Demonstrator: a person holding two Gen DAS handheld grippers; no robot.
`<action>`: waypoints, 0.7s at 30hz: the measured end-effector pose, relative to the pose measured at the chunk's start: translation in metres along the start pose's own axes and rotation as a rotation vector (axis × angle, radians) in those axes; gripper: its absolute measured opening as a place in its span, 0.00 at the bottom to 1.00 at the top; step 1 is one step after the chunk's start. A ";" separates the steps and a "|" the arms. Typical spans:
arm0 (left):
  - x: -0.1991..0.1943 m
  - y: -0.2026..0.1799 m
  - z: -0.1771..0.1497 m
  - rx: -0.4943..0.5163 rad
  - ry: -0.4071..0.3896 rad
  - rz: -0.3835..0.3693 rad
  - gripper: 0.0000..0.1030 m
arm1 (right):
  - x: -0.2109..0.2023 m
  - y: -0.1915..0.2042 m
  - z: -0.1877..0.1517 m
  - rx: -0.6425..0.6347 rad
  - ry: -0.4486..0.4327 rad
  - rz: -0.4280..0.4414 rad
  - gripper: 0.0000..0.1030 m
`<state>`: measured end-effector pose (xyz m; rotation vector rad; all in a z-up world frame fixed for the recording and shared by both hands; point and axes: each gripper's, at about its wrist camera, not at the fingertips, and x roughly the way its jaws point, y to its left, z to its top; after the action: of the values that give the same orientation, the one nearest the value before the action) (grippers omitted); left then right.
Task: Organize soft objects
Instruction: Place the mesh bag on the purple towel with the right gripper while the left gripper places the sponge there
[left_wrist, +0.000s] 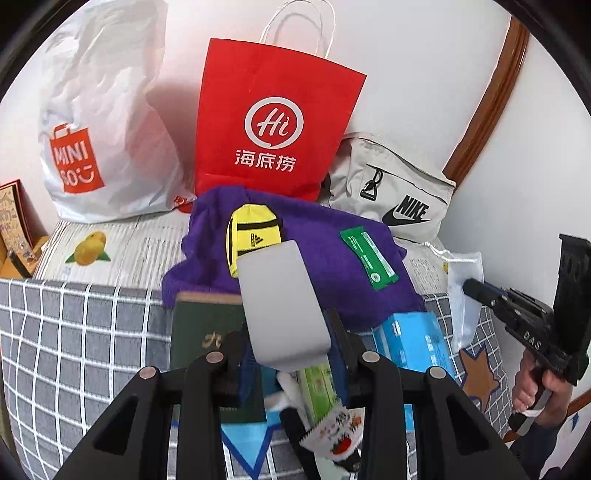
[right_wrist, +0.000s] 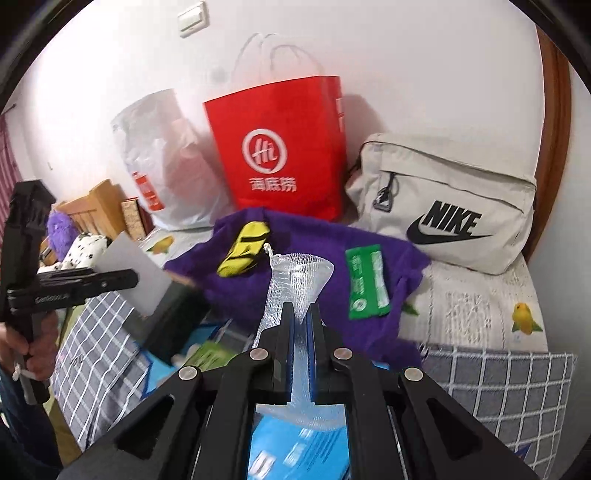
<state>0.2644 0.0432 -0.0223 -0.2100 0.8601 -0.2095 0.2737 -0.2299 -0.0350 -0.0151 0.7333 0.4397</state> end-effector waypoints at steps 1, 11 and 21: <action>0.003 0.000 0.003 0.001 0.002 0.001 0.31 | 0.004 -0.002 0.003 0.002 0.000 -0.001 0.06; 0.039 0.010 0.037 0.001 0.022 0.008 0.31 | 0.064 -0.025 0.032 0.011 0.032 -0.023 0.06; 0.092 0.003 0.057 0.014 0.086 -0.033 0.31 | 0.128 -0.047 0.028 0.012 0.127 -0.054 0.06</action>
<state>0.3666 0.0276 -0.0542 -0.2032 0.9401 -0.2572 0.3938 -0.2190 -0.1039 -0.0516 0.8587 0.3853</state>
